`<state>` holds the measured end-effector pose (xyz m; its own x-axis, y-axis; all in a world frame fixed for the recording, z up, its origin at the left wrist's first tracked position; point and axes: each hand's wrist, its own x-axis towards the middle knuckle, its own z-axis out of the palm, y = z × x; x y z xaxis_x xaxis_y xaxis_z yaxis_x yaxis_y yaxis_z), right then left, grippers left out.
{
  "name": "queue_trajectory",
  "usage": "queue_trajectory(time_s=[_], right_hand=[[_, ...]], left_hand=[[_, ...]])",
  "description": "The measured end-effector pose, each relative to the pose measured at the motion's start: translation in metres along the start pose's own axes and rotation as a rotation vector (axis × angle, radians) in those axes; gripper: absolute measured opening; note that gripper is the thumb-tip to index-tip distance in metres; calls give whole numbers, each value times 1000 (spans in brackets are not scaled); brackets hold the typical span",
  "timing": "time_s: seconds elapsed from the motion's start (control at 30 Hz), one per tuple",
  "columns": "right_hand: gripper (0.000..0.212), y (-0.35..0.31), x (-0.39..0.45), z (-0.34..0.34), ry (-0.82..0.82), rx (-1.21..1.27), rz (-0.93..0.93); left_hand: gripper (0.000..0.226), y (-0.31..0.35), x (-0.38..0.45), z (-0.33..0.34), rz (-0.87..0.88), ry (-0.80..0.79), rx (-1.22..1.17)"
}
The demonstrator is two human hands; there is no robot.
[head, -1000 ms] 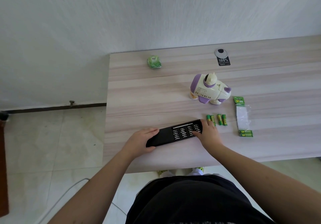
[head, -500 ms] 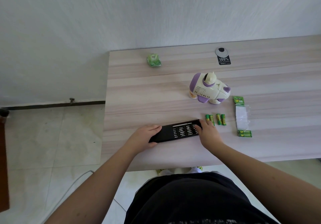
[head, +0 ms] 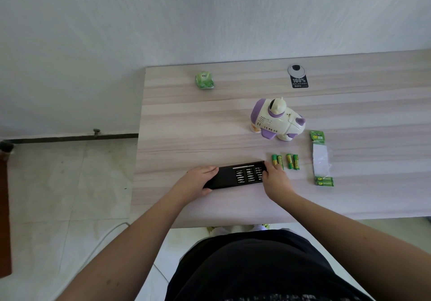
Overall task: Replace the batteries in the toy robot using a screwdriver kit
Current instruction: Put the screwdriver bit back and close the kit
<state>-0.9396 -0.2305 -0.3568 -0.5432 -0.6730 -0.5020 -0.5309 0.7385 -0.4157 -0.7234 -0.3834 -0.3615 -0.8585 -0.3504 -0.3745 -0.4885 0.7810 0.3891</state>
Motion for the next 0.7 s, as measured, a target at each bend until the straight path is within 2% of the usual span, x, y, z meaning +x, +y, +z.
queue_trajectory(time_s=[0.43, 0.57, 0.63, 0.7], right_hand=[[37, -1, -3, -5, -52, 17, -1], [53, -1, -7, -7, -73, 42, 45], [57, -1, -8, -5, -70, 82, 71], [51, -3, -9, -5, -57, 129, 88]], left_hand=[[72, 27, 11, 5, -29, -8, -47], [71, 28, 13, 3, -28, 9, 41], [72, 28, 10, 3, -72, 4, 96], [76, 27, 3, 7, -189, 92, -40]])
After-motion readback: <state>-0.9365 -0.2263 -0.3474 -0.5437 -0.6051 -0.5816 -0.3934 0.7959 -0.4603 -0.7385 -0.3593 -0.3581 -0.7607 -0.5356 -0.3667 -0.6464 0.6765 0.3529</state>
